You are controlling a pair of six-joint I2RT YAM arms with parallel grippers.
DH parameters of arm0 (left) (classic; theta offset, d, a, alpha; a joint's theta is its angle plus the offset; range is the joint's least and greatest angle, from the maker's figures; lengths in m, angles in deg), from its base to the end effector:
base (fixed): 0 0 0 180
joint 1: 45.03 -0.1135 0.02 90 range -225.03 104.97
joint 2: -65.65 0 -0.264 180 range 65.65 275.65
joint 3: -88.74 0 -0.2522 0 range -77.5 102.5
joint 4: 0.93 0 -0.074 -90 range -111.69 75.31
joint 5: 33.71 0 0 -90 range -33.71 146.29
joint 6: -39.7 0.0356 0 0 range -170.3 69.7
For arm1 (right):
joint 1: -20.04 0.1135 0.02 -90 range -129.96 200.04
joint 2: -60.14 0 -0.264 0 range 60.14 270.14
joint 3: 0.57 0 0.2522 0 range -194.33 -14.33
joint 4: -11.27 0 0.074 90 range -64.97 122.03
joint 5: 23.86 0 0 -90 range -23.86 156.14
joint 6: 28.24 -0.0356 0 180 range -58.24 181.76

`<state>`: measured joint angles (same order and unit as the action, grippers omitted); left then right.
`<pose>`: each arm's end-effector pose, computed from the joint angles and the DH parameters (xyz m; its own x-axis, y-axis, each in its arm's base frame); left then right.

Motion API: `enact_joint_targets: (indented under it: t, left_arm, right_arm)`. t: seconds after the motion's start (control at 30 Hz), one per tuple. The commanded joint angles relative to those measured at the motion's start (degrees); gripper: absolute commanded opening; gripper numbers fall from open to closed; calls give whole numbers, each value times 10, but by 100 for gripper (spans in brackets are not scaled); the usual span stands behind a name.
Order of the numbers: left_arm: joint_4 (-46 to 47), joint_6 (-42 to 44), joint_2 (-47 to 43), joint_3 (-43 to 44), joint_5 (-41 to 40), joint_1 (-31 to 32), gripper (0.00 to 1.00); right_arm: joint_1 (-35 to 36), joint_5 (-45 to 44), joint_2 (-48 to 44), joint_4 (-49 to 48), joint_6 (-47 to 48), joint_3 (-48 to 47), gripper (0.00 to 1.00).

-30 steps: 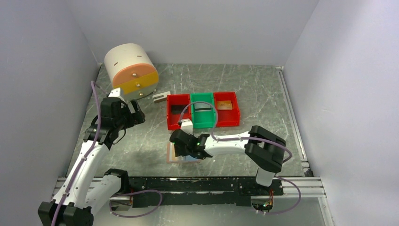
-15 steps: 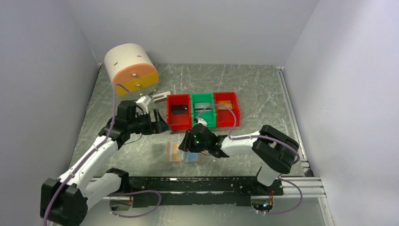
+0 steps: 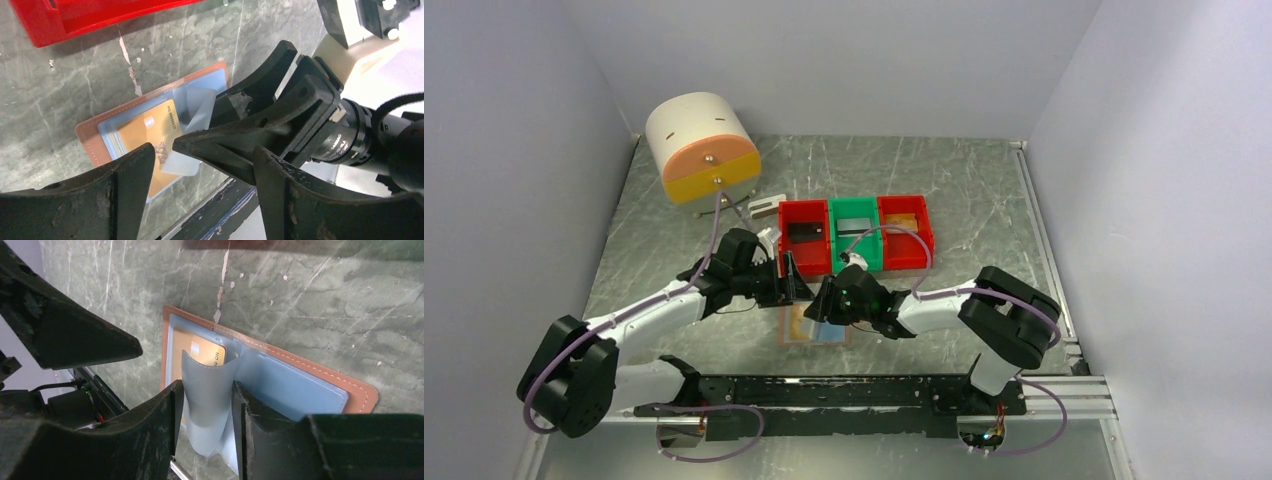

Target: Take the credit cards out of the card holder

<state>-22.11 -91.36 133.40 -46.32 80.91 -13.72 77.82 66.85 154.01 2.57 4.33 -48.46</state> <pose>0.1880 -0.1317 0.1862 -0.9259 -0.1357 -0.3524 0.1595 0.7053 -0.6907 0.1597 0.2543 0.1292 -0.8912 0.1664 -0.4220 -0.1861 0.7144 0.6746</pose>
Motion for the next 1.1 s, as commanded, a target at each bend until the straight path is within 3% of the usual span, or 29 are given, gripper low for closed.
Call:
enact_joint_targets:
  t: [0.0,0.07,0.1,0.23,0.43,0.93,1.07]
  left_arm:
    - [66,-70,18,-12,-14,7,73]
    - [67,-90,30,-14,-21,7,55]
    - [65,-97,34,-12,-23,7,51]
    - [54,-128,48,-15,-50,7,53]
    - [108,-141,80,-33,-1,8,52]
    - [97,-104,146,6,32,40,39]
    - [98,-104,151,10,31,44,37]
  right_arm:
    - [-2,9,3,16,1,21,44]
    - [-2,8,2,11,0,25,44]
    - [-2,8,1,10,0,27,44]
    - [-1,4,-4,7,0,34,44]
    - [-2,8,-4,0,4,34,44]
    - [-2,10,-26,-8,12,38,48]
    - [-2,3,-50,5,13,37,55]
